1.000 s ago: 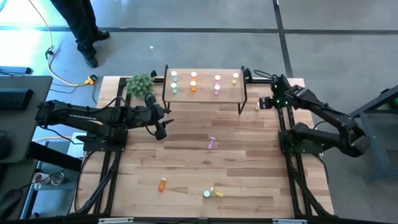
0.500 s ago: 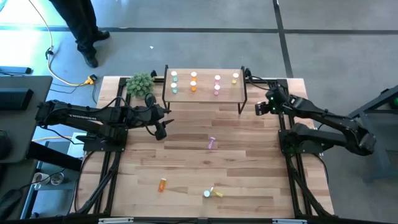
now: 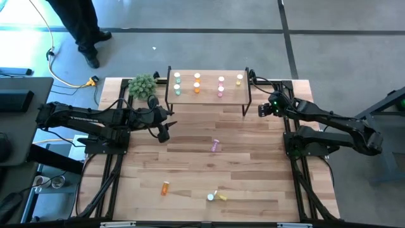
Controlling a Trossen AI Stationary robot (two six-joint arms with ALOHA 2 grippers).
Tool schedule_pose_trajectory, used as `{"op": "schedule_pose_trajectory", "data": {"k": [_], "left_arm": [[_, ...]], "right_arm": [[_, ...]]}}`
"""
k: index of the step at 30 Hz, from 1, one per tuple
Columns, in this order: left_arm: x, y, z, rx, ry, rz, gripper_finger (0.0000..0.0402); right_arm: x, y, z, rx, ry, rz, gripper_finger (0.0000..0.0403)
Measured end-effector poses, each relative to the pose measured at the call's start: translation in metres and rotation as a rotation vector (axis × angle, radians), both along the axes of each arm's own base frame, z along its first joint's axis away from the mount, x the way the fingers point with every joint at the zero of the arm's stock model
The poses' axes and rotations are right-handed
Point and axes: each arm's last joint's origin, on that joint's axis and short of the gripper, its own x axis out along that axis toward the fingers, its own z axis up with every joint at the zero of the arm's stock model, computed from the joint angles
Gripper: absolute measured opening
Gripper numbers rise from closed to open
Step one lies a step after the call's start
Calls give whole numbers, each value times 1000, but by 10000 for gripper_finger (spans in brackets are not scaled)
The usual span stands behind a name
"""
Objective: Pick and place medicine bottles onto shelf by color
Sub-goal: Put the top yellow pill bottle on the shelf aligned with the yellow pill bottle
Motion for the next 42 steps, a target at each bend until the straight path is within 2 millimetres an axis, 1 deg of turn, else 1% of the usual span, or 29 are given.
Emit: {"op": "schedule_pose_trajectory", "data": {"k": [5, 12, 17, 27, 36, 42], "left_arm": [[0, 0, 0, 0, 0, 0, 191], [0, 0, 0, 1, 0, 1, 191], [0, 0, 0, 0, 0, 1, 191], [0, 0, 0, -1, -1, 1, 191], [0, 0, 0, 0, -1, 0, 191], [0, 0, 0, 0, -1, 1, 191]], "right_arm": [[2, -2, -3, 18, 13, 6, 185], [12, -9, -11, 23, 46, 23, 185], [13, -14, -16, 26, 86, -18, 185], [16, -23, -22, 28, 97, -48, 185], [22, -28, -29, 28, 102, -44, 185], [24, -30, -35, 45, 139, -29, 185]]}}
